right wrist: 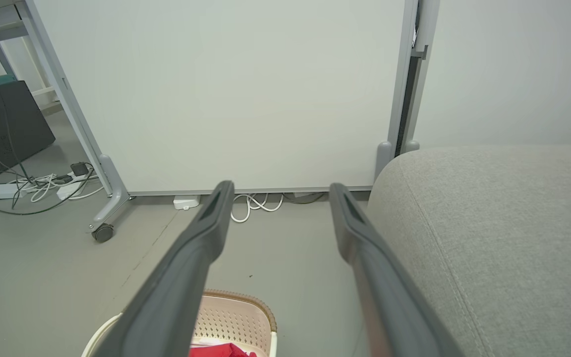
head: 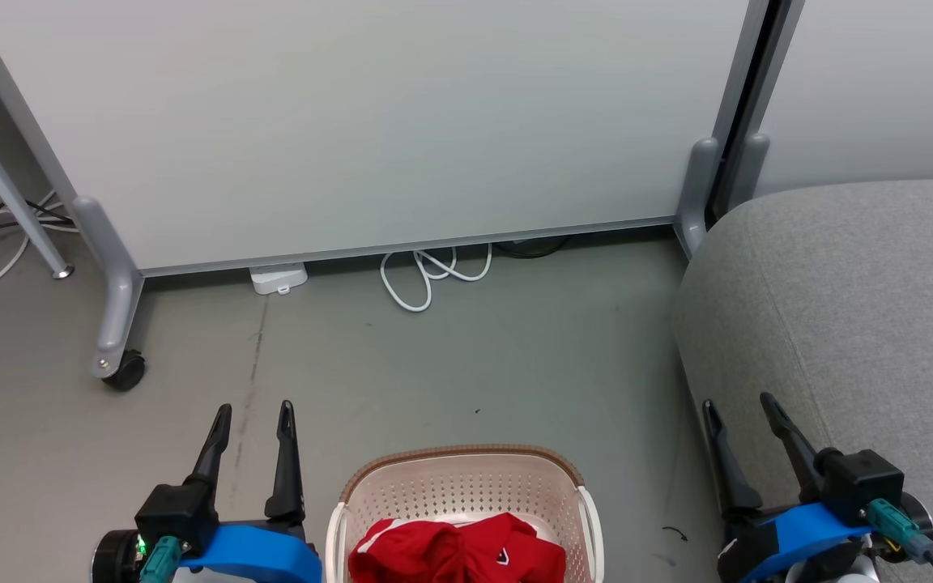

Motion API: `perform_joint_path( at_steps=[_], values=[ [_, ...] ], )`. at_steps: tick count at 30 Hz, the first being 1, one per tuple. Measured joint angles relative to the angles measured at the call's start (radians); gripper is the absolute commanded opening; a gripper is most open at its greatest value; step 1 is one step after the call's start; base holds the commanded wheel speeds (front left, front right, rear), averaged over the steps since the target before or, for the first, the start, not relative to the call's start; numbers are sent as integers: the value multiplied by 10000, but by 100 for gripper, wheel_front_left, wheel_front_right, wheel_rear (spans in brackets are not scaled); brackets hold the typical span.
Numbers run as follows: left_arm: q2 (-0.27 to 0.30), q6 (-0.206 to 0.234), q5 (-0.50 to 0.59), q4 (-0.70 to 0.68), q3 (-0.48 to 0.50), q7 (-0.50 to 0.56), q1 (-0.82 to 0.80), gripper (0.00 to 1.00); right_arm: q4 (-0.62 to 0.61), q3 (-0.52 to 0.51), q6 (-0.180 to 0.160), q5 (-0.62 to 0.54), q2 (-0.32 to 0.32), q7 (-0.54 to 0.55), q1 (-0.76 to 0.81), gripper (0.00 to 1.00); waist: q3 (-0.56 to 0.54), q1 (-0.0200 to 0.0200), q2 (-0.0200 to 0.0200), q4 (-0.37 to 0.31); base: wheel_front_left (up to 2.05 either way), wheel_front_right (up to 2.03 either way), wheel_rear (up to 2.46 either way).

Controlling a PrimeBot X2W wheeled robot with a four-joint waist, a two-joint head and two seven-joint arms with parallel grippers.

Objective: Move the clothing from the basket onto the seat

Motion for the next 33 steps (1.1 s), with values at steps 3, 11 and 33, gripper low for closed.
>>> perform_joint_path(
  at_steps=[3, 11, 33],
  values=[
    [-4, -2, 0, 0, 21, 0, 4, 100, -4, 2, 0, 0, -2, 0, 0, 100, 4, 0, 0, -14, 0, 0, 0],
    [-13, -2, 38, -10, 31, 0, 36, 100, -132, -2, 0, -13, -2, 35, 10, 100, 44, 0, 0, 23, 0, 0, 0],
    [54, -483, 782, 3476, -1250, -12, -1658, 100, -723, 523, 8, -65, -13, 54, -941, 100, 2255, 1, 0, -819, 0, 0, 0]
  ],
)
